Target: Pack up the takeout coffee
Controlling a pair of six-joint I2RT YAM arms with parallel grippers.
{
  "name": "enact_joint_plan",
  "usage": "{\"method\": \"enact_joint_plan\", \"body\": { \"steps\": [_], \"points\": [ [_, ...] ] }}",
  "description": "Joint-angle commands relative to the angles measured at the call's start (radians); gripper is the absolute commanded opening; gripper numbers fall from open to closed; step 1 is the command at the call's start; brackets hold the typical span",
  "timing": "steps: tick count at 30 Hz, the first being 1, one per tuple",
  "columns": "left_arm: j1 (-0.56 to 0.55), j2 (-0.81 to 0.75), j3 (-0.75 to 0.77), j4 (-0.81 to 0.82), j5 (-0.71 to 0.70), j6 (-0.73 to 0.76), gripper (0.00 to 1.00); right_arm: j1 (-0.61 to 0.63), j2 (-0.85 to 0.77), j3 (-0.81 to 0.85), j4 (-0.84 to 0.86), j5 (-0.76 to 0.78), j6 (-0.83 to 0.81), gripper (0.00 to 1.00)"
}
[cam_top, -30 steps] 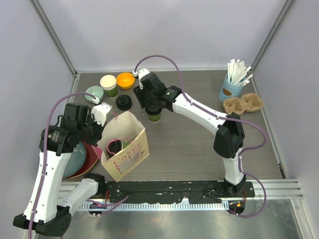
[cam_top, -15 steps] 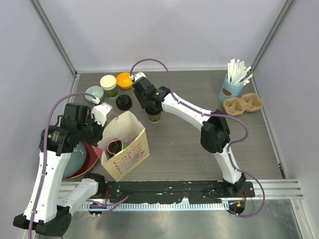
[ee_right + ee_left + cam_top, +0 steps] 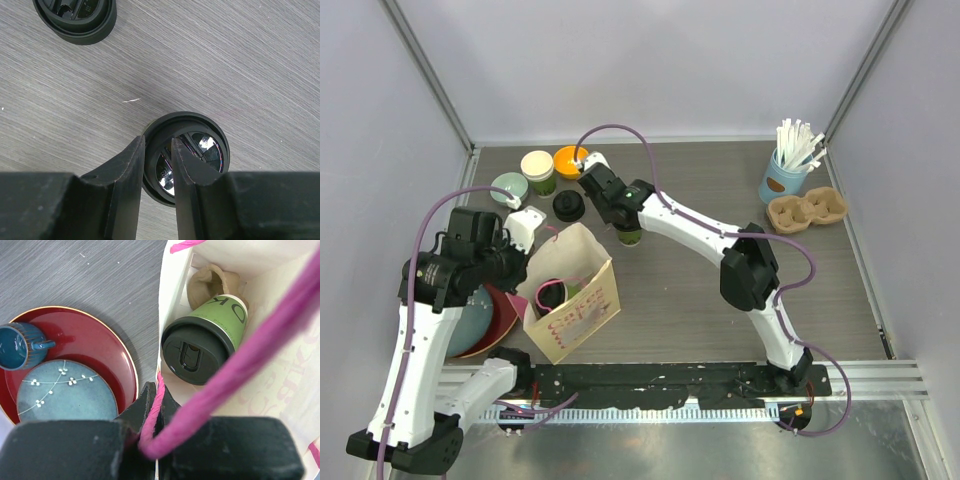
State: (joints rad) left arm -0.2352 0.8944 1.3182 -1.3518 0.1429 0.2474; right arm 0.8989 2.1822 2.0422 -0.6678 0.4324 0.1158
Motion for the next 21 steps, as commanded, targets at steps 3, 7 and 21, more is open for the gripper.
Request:
{"method": "enact_joint_plan", "body": {
  "steps": [3, 7, 21],
  "points": [
    [0.004, -0.008, 0.016, -0.027, 0.026, 0.015, 0.0, 0.002, 0.019, 0.033, 0.011, 0.028, 0.008, 0.31],
    [0.004, -0.011, 0.018, -0.032, 0.027, 0.018, 0.0, 0.002, 0.034, 0.042, 0.008, 0.035, 0.005, 0.3],
    [0.005, -0.017, 0.015, -0.033, 0.046, 0.024, 0.0, -0.006, 0.007, 0.001, 0.011, 0.066, 0.001, 0.02]
  ]
}}
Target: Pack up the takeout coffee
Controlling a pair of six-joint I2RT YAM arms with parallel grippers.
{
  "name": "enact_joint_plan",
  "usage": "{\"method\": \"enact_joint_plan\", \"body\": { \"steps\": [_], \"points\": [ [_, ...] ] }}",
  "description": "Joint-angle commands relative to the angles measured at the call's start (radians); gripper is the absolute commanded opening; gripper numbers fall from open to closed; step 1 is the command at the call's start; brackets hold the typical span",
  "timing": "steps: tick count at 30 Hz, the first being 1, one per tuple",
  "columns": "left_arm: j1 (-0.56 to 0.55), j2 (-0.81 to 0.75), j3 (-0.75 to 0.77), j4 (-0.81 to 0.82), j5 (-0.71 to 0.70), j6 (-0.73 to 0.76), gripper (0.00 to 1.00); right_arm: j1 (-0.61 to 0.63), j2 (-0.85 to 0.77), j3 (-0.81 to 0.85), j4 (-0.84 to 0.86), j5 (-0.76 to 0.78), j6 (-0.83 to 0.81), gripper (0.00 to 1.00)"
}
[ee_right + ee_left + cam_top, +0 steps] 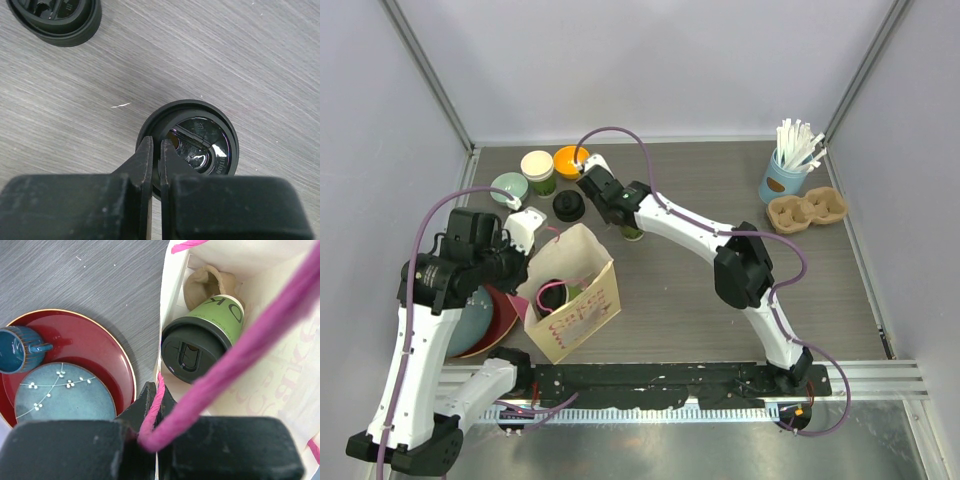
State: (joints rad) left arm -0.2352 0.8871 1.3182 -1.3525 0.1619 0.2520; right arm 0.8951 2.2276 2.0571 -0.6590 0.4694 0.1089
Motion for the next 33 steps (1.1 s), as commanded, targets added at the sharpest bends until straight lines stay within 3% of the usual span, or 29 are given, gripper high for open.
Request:
{"method": "enact_joint_plan", "body": {
  "steps": [1, 10, 15, 26, 33],
  "points": [
    [0.005, -0.011, 0.013, -0.033, 0.025, 0.021, 0.0, -0.002, -0.051, -0.032, 0.007, 0.031, 0.006, 0.01],
    [0.005, 0.0, 0.023, -0.011, 0.065, 0.0, 0.0, -0.004, -0.313, -0.218, 0.111, -0.032, -0.055, 0.01],
    [0.004, 0.016, 0.018, 0.027, 0.183, -0.011, 0.0, -0.005, -0.465, -0.249, 0.082, -0.084, -0.106, 0.01],
    [0.0, 0.092, 0.041, 0.07, 0.315, 0.006, 0.0, 0.048, -0.784, -0.134, -0.102, -0.276, -0.228, 0.01],
    [0.0, 0.111, 0.058, 0.069, 0.341, 0.056, 0.0, 0.108, -0.839, -0.029, -0.22, -0.547, -0.282, 0.01]
  ]
}}
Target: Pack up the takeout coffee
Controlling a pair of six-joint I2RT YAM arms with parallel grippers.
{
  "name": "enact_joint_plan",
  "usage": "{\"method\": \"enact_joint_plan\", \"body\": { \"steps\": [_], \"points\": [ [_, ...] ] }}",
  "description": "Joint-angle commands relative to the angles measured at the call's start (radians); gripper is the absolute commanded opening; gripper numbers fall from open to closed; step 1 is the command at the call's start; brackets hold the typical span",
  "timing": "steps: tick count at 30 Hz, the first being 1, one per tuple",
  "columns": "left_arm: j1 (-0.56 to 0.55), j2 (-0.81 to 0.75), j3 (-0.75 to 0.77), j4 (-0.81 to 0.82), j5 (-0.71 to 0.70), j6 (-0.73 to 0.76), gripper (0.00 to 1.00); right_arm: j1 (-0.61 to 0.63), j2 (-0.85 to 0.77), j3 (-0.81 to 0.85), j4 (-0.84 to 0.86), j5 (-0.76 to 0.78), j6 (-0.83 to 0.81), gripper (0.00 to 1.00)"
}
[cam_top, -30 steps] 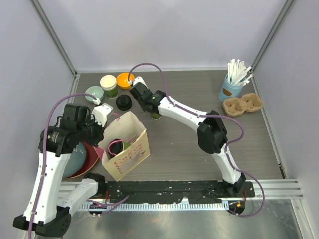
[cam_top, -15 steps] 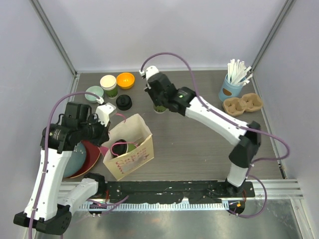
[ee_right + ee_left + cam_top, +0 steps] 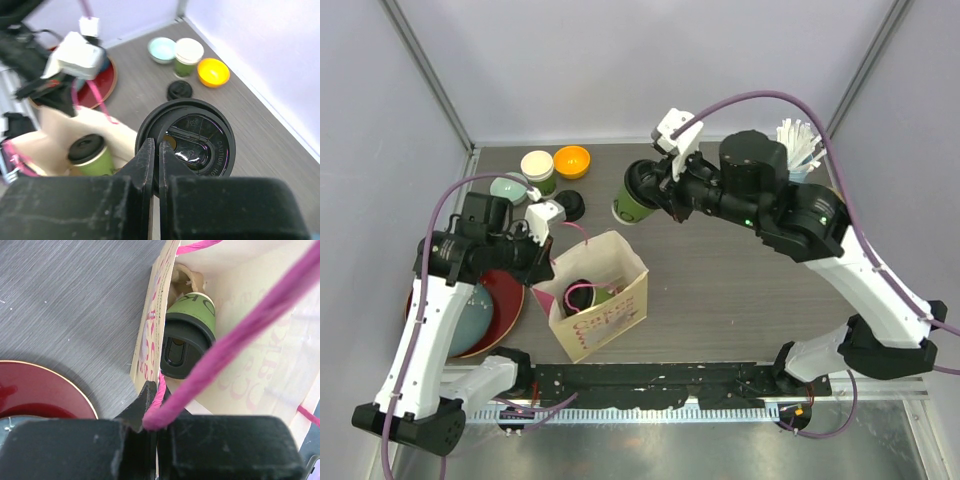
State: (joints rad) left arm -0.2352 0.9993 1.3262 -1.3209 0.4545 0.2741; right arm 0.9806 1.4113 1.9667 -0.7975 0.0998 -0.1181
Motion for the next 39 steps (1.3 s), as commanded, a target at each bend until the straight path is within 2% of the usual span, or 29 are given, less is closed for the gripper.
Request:
{"method": "enact_joint_plan", "body": {
  "steps": [1, 8, 12, 15, 21, 26, 28, 30, 31, 32, 39],
  "points": [
    [-0.001, 0.001, 0.056, 0.034, 0.046, 0.039, 0.03, 0.032, -0.021, 0.072, -0.088, -0.227, -0.058, 0.01],
    [-0.001, -0.008, 0.077, 0.011, 0.001, 0.04, 0.17, 0.058, -0.02, 0.041, -0.068, -0.382, -0.089, 0.01],
    [0.0, -0.019, 0.097, -0.015, -0.036, 0.043, 0.33, 0.064, -0.003, 0.0, -0.034, -0.405, -0.103, 0.01],
    [-0.001, -0.028, 0.117, -0.037, -0.094, 0.039, 0.41, 0.07, 0.024, -0.008, -0.026, -0.431, -0.127, 0.01],
    [-0.001, -0.041, 0.151, -0.101, -0.181, 0.024, 0.51, 0.087, 0.081, -0.017, -0.017, -0.488, -0.155, 0.01],
    [-0.001, -0.059, 0.133, -0.13, -0.211, 0.019, 0.55, 0.105, 0.095, -0.049, 0.015, -0.546, -0.189, 0.01],
    [-0.001, -0.057, 0.093, -0.124, -0.205, 0.011, 0.53, 0.112, 0.097, -0.08, 0.04, -0.59, -0.209, 0.01],
    [0.0, -0.051, 0.064, -0.115, -0.203, 0.004, 0.44, 0.115, 0.107, -0.097, 0.061, -0.615, -0.23, 0.01],
    [0.0, -0.051, 0.058, -0.113, -0.197, 0.002, 0.38, 0.118, 0.112, -0.101, 0.067, -0.629, -0.238, 0.01],
    [0.0, -0.051, 0.054, -0.107, -0.192, 0.002, 0.26, 0.119, 0.118, -0.103, 0.076, -0.632, -0.253, 0.01],
    [0.0, -0.07, 0.033, -0.087, -0.073, 0.025, 0.06, 0.127, 0.207, -0.089, 0.087, -0.686, -0.356, 0.01]
  ]
}}
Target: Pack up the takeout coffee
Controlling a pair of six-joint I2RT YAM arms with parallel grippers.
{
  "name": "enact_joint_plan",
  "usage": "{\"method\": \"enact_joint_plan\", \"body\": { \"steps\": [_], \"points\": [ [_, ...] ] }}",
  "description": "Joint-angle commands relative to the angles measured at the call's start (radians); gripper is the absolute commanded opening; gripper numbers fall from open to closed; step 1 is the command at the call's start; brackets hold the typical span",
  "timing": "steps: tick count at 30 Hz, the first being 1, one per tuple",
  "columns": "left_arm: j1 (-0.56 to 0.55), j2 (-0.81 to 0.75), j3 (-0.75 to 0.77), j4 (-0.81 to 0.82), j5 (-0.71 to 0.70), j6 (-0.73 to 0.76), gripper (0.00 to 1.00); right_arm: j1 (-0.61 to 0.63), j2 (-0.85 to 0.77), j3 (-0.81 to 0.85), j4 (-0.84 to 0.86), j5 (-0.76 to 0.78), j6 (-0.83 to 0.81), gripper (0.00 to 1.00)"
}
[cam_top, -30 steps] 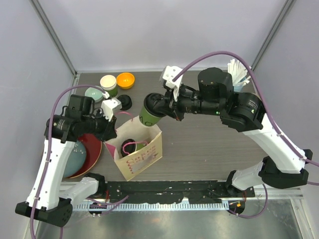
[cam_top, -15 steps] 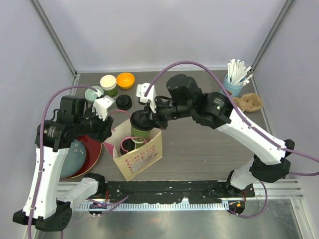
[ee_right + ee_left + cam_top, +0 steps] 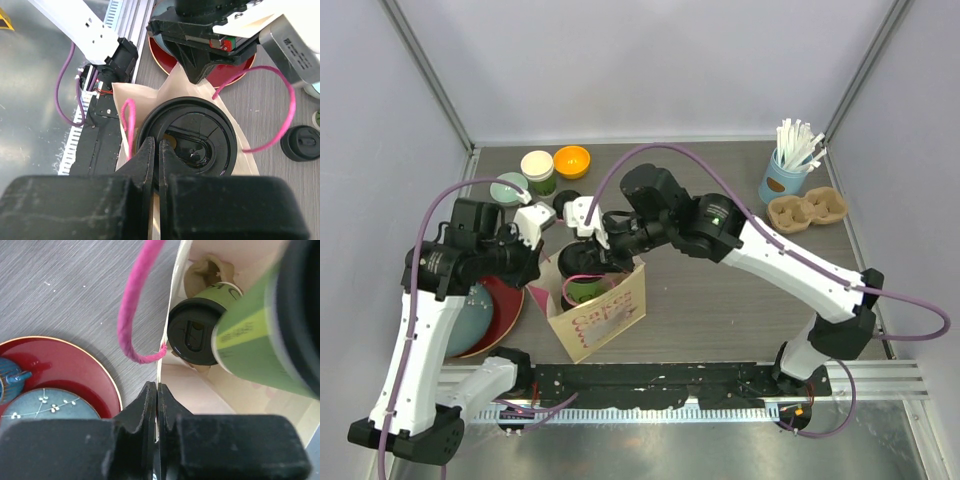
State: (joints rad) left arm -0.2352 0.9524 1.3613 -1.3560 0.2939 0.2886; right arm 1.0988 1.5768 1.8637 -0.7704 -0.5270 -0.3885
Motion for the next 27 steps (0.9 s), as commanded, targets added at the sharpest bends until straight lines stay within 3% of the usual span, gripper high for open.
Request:
{"method": "enact_joint_plan", "body": {
  "steps": [1, 2, 18, 27],
  "points": [
    [0.0, -0.026, -0.004, -0.048, 0.106, 0.011, 0.04, 0.01, 0.066, 0.018, 0.056, -0.06, -0.093, 0.01],
    [0.0, -0.027, -0.008, -0.045, 0.109, 0.011, 0.0, 0.01, 0.08, 0.035, 0.048, -0.061, -0.104, 0.01],
    [-0.001, -0.032, -0.022, -0.018, 0.119, 0.018, 0.0, 0.064, 0.212, 0.031, -0.119, -0.152, -0.443, 0.01],
    [0.0, -0.033, -0.008, -0.017, 0.126, 0.017, 0.0, 0.072, 0.196, -0.027, -0.119, -0.136, -0.466, 0.01]
  ]
}}
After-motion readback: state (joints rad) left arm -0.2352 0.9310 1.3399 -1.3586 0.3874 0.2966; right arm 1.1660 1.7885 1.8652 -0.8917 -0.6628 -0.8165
